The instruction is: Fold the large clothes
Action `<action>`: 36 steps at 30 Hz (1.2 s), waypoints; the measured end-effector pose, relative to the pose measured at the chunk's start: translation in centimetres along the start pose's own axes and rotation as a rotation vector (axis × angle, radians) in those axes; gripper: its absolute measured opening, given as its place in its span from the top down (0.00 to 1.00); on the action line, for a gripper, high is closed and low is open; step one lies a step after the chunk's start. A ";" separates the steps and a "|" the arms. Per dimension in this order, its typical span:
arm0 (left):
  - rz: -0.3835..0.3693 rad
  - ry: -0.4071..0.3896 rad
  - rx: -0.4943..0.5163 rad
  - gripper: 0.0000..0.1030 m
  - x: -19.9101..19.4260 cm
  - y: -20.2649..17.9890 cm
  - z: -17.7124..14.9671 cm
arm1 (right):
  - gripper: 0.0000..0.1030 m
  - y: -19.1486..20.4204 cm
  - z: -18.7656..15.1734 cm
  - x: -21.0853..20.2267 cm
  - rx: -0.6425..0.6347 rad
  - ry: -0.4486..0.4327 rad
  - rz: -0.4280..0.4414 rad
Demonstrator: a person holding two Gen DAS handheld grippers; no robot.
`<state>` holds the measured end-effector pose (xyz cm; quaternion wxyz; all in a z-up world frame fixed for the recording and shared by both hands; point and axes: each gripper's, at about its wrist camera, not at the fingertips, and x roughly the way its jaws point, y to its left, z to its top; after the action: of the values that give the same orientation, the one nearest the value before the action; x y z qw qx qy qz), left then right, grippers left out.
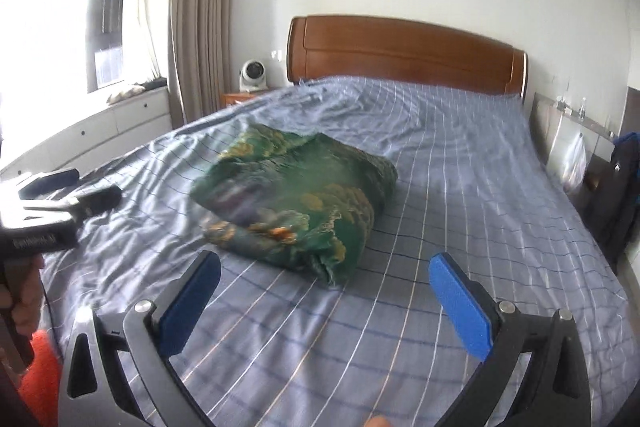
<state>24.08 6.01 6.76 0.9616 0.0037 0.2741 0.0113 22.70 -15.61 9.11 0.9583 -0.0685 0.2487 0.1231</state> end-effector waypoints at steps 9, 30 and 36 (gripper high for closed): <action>0.062 -0.051 0.031 0.00 -4.6 -2.1 -1.9 | 0.00 1.0 -2.3 -5.0 -0.004 -0.005 -0.035; 0.064 -0.018 0.002 0.00 -6.5 -2.8 -4.1 | 0.00 2.5 -3.2 -7.0 0.034 0.072 -0.042; 0.038 0.018 -0.018 0.00 -7.0 -2.6 -4.0 | 0.00 3.0 -3.4 -7.3 0.044 0.086 -0.025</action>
<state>16.05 3.30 6.98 0.9587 0.0001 0.2827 0.0319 14.12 -14.90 9.57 0.9495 -0.0558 0.2913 0.1027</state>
